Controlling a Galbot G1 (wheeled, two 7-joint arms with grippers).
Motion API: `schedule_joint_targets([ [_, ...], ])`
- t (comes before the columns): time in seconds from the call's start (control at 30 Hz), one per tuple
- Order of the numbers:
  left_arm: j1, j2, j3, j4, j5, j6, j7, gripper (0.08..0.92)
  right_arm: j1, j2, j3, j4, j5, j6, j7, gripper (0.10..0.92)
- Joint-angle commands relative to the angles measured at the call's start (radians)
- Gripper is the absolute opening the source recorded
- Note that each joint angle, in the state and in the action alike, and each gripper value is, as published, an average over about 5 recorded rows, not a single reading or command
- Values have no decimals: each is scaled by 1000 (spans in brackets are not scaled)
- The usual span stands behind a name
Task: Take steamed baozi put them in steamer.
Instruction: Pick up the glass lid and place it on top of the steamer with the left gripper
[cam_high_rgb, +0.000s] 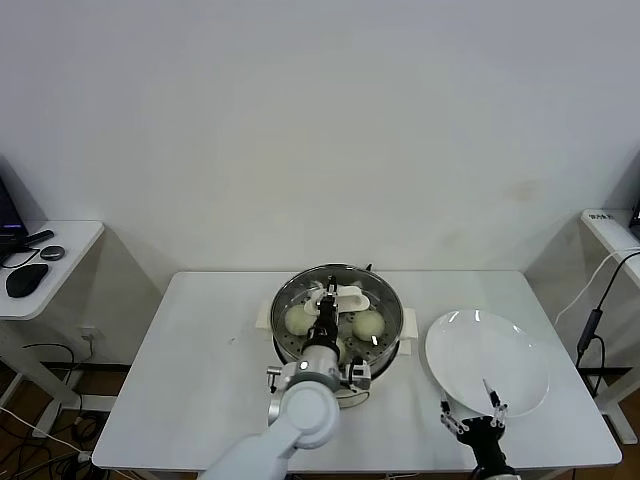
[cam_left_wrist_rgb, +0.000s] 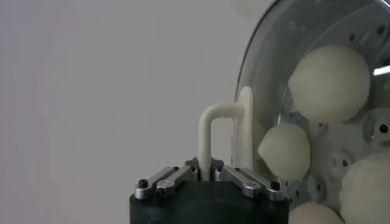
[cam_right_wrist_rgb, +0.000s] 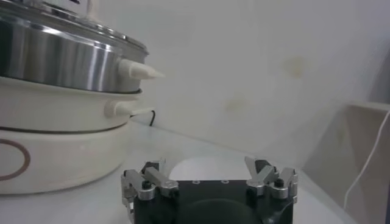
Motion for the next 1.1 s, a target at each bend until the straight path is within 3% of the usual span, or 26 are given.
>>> schedule_joint_targets([
  [0.03,10,-11,1,15,20,-8,-8,170,0,-1,-3,-1,13,-2,-2,823],
  [0.53,64,-17,-25,-29,15,-48,-35,183,-8,-1,-2,14,11,-3,-5,823],
  [0.8,170,52,-80,-197,-159,-93,-127,391,-15,0,-1,23,4,-5,-7,823],
  [0.97,315,127,-206,-385,-492,-162,-230,538,-21,2,0,28,1,-8,-9,823],
  [1.1,498,166,-401,-495,-887,-398,-332,651,-25,2,3,30,2,-7,-11,823],
])
